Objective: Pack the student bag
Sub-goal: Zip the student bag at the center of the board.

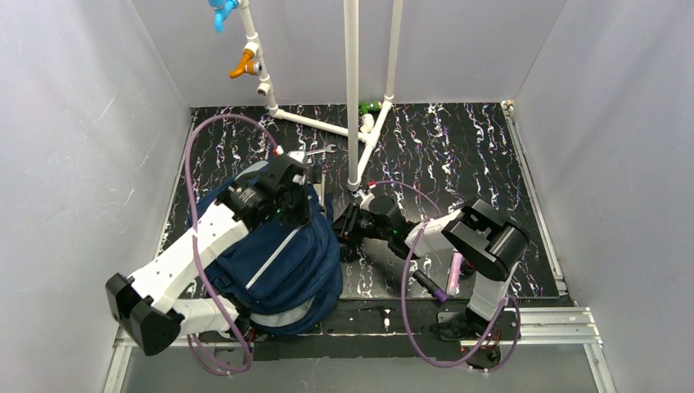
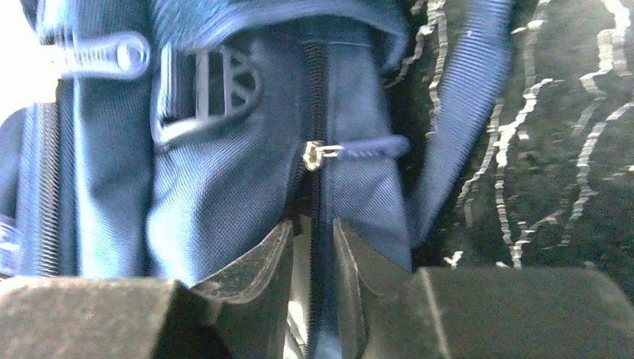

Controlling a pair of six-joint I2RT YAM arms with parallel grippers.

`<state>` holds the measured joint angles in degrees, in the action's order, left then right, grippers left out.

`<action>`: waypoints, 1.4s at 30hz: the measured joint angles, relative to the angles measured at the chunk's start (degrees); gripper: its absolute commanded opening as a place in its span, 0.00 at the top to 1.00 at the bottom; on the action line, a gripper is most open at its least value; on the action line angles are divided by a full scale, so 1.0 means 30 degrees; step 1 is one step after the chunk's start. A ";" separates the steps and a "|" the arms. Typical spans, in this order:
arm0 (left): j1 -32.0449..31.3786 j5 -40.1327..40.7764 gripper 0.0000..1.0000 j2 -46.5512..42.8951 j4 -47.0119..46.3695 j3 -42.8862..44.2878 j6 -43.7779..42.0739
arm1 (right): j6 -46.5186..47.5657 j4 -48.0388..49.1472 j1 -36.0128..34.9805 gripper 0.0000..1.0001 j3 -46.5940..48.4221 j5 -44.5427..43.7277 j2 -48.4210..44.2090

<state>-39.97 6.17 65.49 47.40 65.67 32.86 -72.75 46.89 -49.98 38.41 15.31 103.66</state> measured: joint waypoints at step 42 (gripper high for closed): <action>-0.0182 -0.0146 1.00 -0.3497 0.3330 0.0401 -0.1953 | -0.3453 -0.2637 0.0131 0.46 0.0750 -0.1384 -0.1545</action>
<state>-40.51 5.74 55.00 57.39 66.87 27.00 -83.11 38.98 -49.58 40.66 11.16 99.02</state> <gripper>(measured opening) 0.099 0.538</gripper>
